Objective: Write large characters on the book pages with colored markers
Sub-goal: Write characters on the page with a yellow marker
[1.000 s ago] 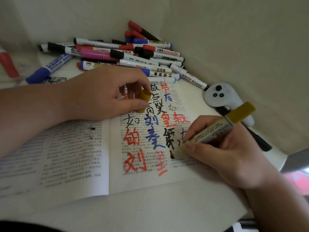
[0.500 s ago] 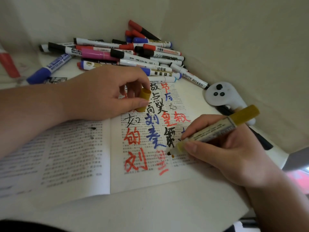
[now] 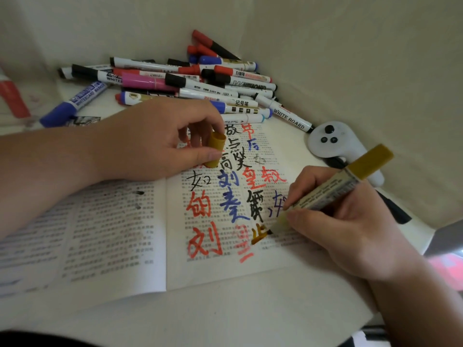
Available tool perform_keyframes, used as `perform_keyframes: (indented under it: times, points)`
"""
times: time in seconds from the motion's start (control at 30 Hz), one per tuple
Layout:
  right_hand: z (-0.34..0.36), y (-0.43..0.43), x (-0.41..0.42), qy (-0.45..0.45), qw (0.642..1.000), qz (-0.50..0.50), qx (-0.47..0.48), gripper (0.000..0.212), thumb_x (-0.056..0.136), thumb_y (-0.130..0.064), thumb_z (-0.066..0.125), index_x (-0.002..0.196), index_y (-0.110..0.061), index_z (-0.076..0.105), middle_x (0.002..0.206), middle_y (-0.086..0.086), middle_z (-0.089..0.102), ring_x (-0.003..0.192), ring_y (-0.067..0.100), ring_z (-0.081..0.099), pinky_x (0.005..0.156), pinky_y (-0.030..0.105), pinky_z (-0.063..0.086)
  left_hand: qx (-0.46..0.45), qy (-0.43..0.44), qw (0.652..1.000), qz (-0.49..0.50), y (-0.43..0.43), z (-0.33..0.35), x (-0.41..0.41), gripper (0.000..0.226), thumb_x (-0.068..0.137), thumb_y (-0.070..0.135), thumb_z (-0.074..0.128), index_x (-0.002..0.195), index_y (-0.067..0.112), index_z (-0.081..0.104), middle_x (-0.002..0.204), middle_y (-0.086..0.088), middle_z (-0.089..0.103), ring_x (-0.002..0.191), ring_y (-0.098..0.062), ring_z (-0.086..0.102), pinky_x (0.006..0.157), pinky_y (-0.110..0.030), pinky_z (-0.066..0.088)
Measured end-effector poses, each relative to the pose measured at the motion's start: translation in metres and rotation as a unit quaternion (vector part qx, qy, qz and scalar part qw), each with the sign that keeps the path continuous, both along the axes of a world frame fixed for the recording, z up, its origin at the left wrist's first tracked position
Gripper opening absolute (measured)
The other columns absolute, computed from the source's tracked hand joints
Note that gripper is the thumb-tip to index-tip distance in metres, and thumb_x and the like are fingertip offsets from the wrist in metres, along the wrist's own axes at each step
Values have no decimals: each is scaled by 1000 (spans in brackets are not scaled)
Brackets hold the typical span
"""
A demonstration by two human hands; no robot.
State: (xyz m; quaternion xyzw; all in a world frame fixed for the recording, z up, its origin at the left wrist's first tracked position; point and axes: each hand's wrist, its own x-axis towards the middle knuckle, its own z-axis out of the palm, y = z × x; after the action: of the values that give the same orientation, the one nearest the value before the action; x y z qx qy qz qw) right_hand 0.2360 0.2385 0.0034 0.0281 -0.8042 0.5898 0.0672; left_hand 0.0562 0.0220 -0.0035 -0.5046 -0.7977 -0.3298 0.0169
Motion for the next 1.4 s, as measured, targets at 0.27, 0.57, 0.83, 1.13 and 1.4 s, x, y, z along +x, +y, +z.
perform_keyframes:
  times: [0.27,0.57,0.83,1.13,1.4]
  points:
    - [1,-1,4,-11,999,36,-11,8,74,2,67,78,-5,67,63,5,68,56,9,60,51,20,46,-9,-2,1000,4,0,2,2,35,80,56,60,111,39,60,93,19,65,90,-3,61,75,-23,48]
    - [2,2,4,-20,995,95,-15,10,79,1,70,89,-1,69,74,7,74,67,14,69,62,19,52,-12,9,1000,6,0,2,1,33,81,54,62,110,39,60,92,23,63,91,-1,61,73,-17,44]
    - [0,1,3,-4,1000,29,-4,8,71,5,64,76,-3,64,56,-1,59,50,3,50,49,14,40,-9,9,1000,6,1,2,3,34,81,54,63,111,36,61,93,20,65,90,-4,62,74,-21,47]
    - [-1,5,2,12,999,-32,28,6,74,-9,72,77,-8,66,56,9,58,51,13,50,48,21,39,-2,13,1000,5,0,3,4,32,78,53,67,106,39,59,87,25,61,90,1,60,73,-2,40]
    - [1,7,5,-10,999,40,15,9,68,-2,72,73,-7,67,59,7,63,52,11,54,48,20,40,2,1,1000,13,1,3,6,43,73,56,69,110,41,55,93,25,61,92,1,60,75,-12,44]
